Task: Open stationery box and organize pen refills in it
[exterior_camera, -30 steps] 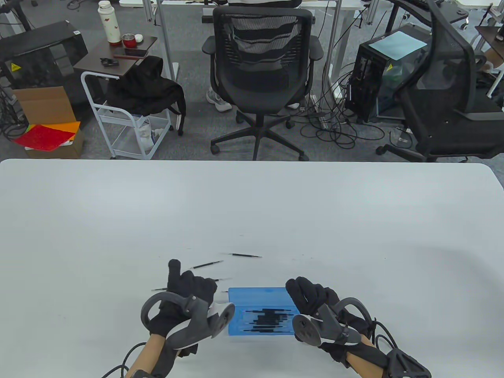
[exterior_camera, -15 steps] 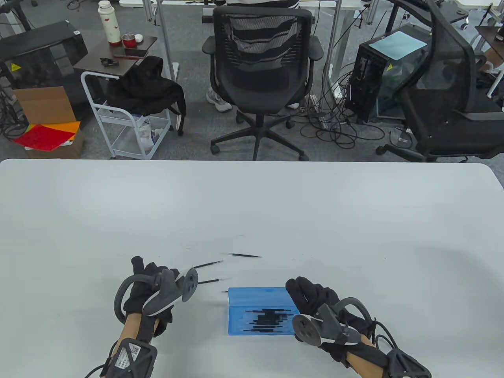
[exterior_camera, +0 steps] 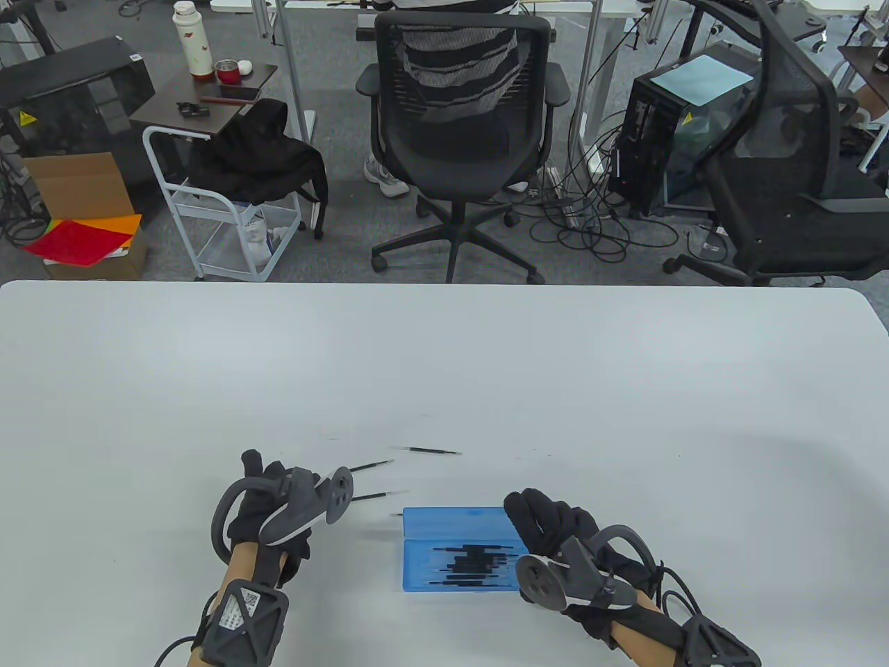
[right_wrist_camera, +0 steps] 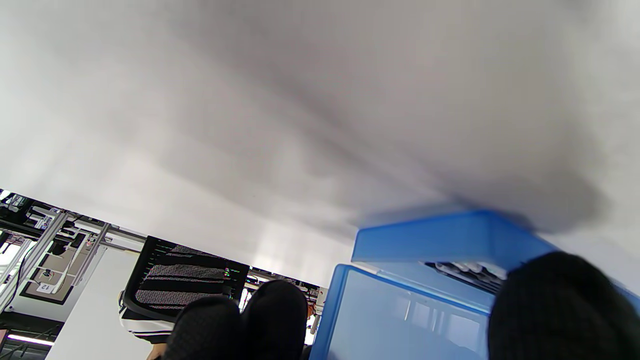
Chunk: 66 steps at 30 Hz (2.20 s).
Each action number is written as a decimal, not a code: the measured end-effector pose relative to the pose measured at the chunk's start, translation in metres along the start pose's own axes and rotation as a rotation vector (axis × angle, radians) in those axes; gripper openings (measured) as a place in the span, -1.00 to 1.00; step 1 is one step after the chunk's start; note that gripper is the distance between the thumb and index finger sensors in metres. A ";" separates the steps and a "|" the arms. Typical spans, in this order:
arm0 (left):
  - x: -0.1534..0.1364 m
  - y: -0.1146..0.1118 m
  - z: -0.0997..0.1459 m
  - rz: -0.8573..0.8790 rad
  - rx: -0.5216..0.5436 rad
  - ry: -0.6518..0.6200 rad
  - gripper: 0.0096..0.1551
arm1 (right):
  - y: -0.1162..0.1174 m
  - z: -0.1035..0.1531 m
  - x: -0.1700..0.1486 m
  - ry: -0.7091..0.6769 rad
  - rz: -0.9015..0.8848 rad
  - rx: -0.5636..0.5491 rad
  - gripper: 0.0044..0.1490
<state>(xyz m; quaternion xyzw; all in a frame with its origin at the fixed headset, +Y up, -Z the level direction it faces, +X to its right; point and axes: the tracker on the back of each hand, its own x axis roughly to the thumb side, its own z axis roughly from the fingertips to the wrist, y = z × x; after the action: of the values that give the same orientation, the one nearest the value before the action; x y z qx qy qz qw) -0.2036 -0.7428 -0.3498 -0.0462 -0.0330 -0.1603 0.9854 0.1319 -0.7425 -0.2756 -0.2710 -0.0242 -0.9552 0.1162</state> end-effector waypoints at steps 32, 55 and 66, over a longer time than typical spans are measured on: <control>-0.007 -0.011 0.004 0.078 -0.014 -0.132 -0.52 | 0.000 0.000 0.000 0.001 0.003 0.000 0.60; -0.013 0.028 0.039 0.153 0.145 -0.199 -0.36 | 0.000 0.000 0.000 0.002 0.002 0.002 0.60; 0.079 0.092 0.105 -0.040 0.409 -0.397 -0.37 | 0.000 0.000 0.000 0.004 0.002 0.003 0.60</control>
<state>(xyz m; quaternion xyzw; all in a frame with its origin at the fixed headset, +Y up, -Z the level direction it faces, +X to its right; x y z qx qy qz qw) -0.1051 -0.6697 -0.2469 0.1235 -0.2578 -0.1576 0.9452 0.1317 -0.7427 -0.2760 -0.2689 -0.0253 -0.9556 0.1178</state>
